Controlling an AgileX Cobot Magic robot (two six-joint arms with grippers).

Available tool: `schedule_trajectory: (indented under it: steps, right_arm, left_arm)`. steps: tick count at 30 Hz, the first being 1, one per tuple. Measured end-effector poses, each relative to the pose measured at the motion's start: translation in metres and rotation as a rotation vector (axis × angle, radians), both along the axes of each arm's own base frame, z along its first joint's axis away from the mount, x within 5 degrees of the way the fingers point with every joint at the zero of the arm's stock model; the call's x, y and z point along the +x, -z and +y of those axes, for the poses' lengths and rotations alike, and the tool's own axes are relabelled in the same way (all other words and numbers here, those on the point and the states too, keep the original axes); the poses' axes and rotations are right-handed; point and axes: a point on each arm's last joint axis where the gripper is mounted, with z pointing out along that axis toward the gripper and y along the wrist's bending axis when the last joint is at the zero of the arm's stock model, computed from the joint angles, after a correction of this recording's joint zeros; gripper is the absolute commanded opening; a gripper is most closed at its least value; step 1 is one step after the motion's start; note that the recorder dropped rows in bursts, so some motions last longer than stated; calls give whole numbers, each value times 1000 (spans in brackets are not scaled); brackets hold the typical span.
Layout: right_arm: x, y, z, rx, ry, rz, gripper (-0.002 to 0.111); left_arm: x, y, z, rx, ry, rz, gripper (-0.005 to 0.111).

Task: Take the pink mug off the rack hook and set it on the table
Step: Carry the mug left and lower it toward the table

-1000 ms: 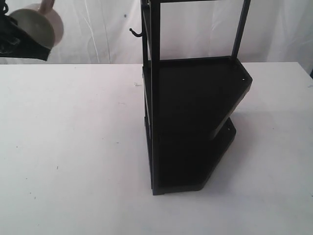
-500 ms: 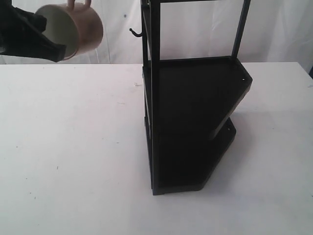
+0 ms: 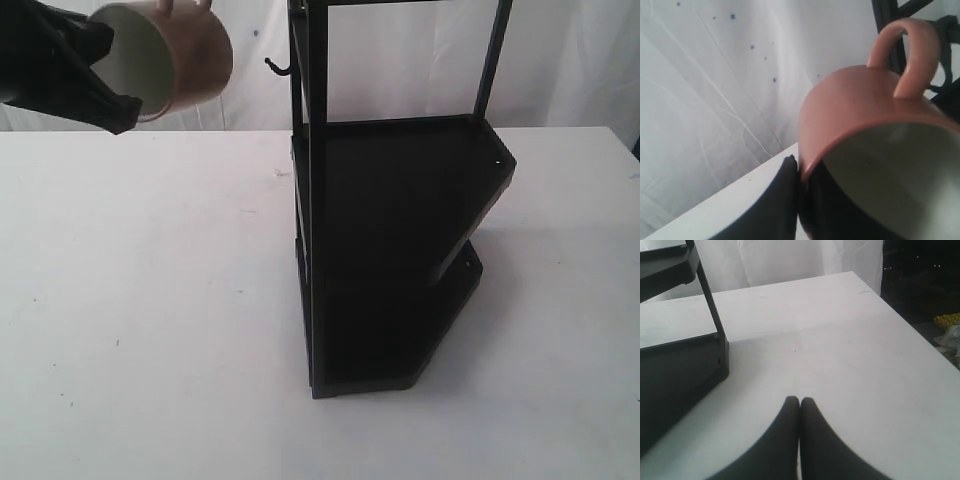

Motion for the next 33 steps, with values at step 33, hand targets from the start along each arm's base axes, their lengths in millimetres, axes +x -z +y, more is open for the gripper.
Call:
schedule_trajectory:
  steps: [33]
  right_arm:
    - [0, 0, 0, 0, 0, 0, 0]
  left_arm:
    - [-39, -37, 75, -224, 190, 36, 0]
